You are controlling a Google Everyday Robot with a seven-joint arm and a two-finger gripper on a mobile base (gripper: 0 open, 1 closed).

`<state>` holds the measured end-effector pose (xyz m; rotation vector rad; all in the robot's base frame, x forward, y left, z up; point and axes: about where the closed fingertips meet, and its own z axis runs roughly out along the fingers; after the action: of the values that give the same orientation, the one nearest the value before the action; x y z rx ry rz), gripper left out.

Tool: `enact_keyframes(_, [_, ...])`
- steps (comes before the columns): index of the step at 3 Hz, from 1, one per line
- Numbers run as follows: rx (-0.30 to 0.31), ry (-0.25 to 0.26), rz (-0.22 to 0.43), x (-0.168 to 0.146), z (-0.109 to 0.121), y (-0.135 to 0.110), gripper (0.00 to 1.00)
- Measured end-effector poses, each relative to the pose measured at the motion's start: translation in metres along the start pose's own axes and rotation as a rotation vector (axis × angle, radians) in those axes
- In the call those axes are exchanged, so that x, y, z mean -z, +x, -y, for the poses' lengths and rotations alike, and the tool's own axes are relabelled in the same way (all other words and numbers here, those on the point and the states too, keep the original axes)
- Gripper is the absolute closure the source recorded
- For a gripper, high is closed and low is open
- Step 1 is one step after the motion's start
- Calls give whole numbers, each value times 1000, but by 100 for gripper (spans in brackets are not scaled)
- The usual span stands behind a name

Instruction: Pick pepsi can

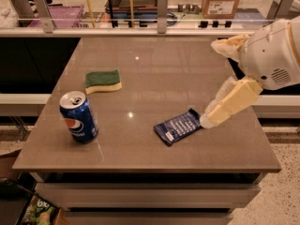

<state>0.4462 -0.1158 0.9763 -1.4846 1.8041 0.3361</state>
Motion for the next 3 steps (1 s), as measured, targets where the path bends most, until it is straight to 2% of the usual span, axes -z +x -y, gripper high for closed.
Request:
enact_keyframes(2, [8,3,58,-11,-6,-5,0])
enact_keyframes(3, [4,-6,130,-41,-13,-7,0])
